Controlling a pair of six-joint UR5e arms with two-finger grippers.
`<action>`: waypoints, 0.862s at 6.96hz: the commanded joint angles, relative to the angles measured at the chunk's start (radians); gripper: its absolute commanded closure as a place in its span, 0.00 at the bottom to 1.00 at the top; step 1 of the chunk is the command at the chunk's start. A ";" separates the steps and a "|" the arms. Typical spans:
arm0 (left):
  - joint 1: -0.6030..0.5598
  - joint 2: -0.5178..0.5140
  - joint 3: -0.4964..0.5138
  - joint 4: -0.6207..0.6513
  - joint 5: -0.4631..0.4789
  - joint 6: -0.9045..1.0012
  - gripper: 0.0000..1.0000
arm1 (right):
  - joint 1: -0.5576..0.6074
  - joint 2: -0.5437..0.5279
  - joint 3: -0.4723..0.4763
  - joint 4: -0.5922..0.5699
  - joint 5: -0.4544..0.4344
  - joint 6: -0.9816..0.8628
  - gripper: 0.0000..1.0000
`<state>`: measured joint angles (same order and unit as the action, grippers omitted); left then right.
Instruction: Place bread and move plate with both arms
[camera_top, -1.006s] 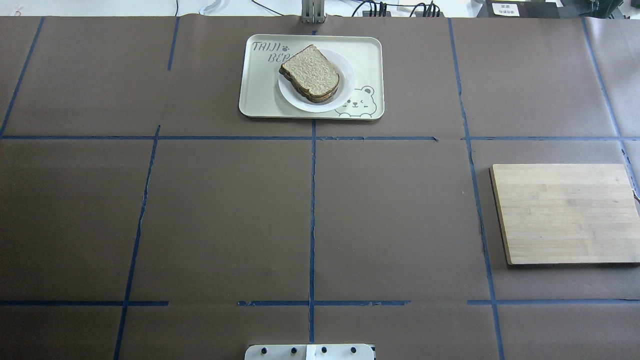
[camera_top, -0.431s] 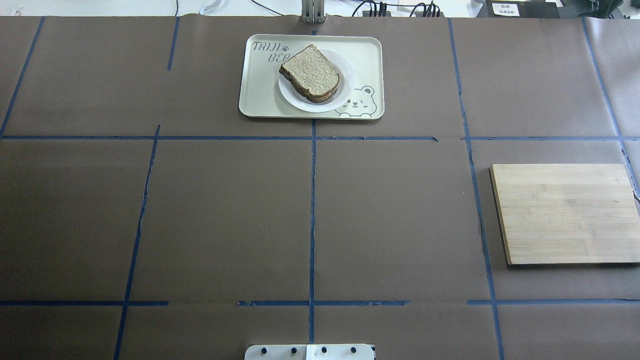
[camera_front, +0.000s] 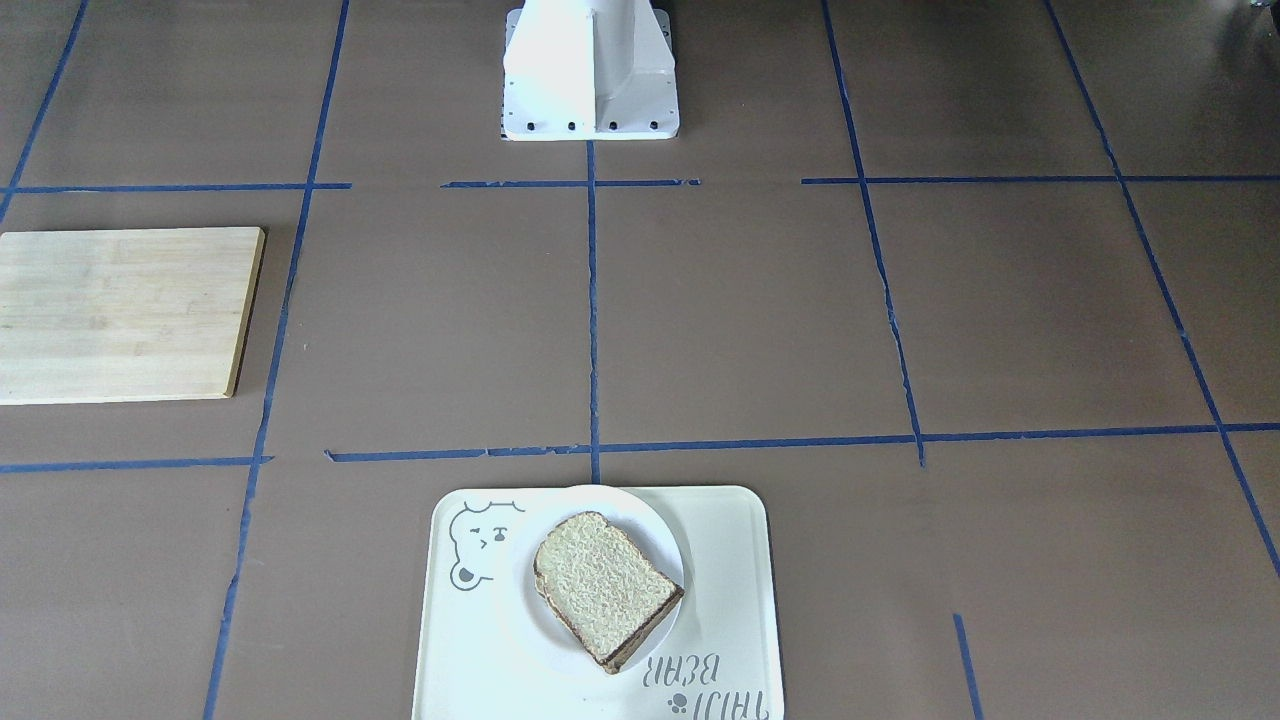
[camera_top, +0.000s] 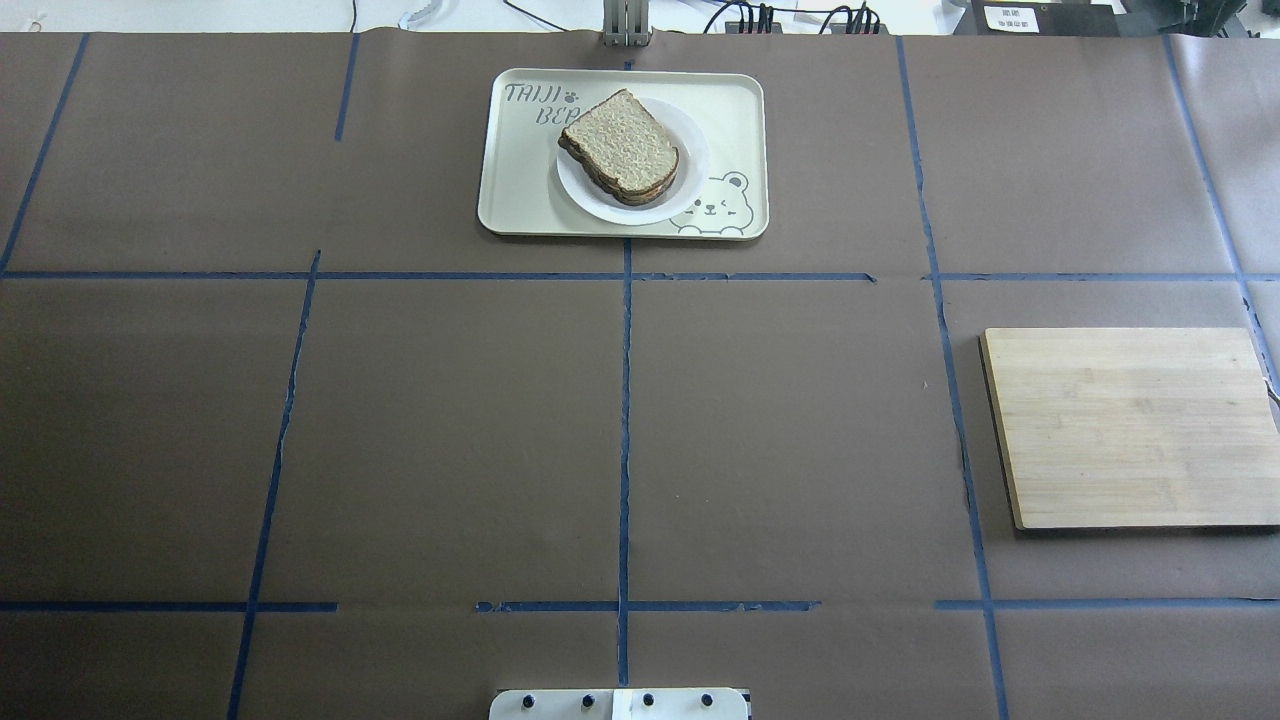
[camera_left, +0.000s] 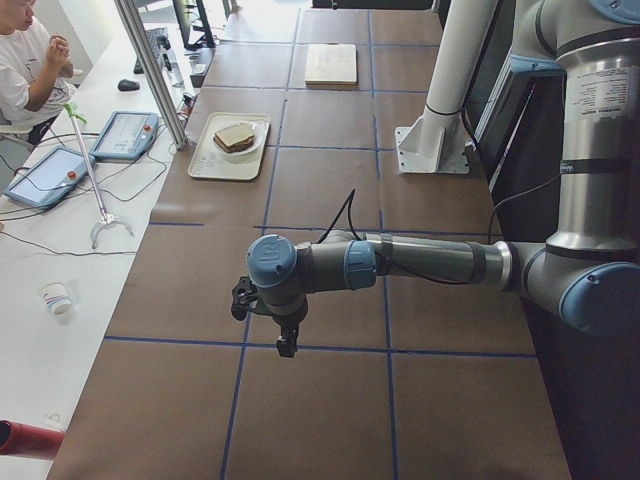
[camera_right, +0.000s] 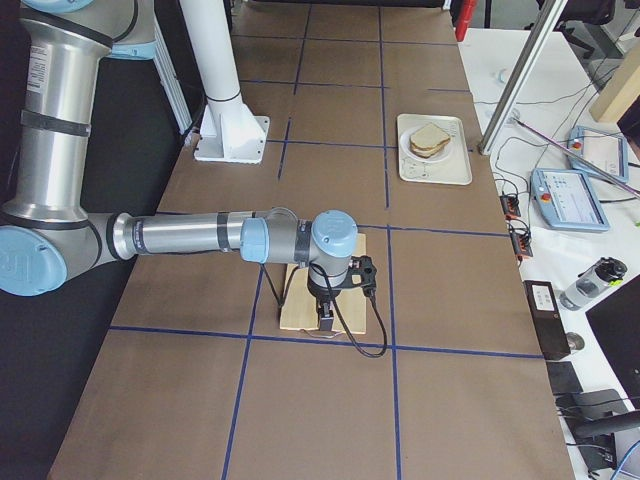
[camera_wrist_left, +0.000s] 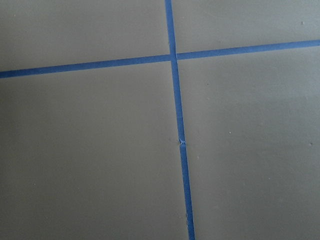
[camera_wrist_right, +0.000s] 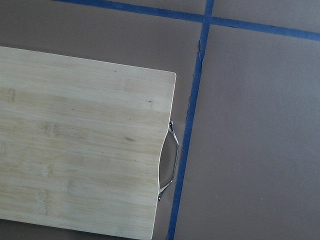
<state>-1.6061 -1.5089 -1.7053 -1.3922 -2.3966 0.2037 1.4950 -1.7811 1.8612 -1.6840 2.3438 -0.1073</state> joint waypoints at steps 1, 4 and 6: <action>0.000 -0.001 -0.014 0.002 -0.003 0.002 0.00 | 0.010 -0.011 -0.010 0.000 0.041 0.006 0.00; 0.000 0.001 -0.037 0.002 0.013 0.002 0.00 | 0.013 -0.023 -0.011 0.009 0.057 0.061 0.00; 0.002 0.013 -0.033 0.001 0.014 0.002 0.00 | 0.024 -0.021 -0.008 0.014 0.052 0.061 0.00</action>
<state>-1.6051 -1.5003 -1.7380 -1.3909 -2.3852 0.2056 1.5129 -1.8017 1.8513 -1.6743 2.3965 -0.0508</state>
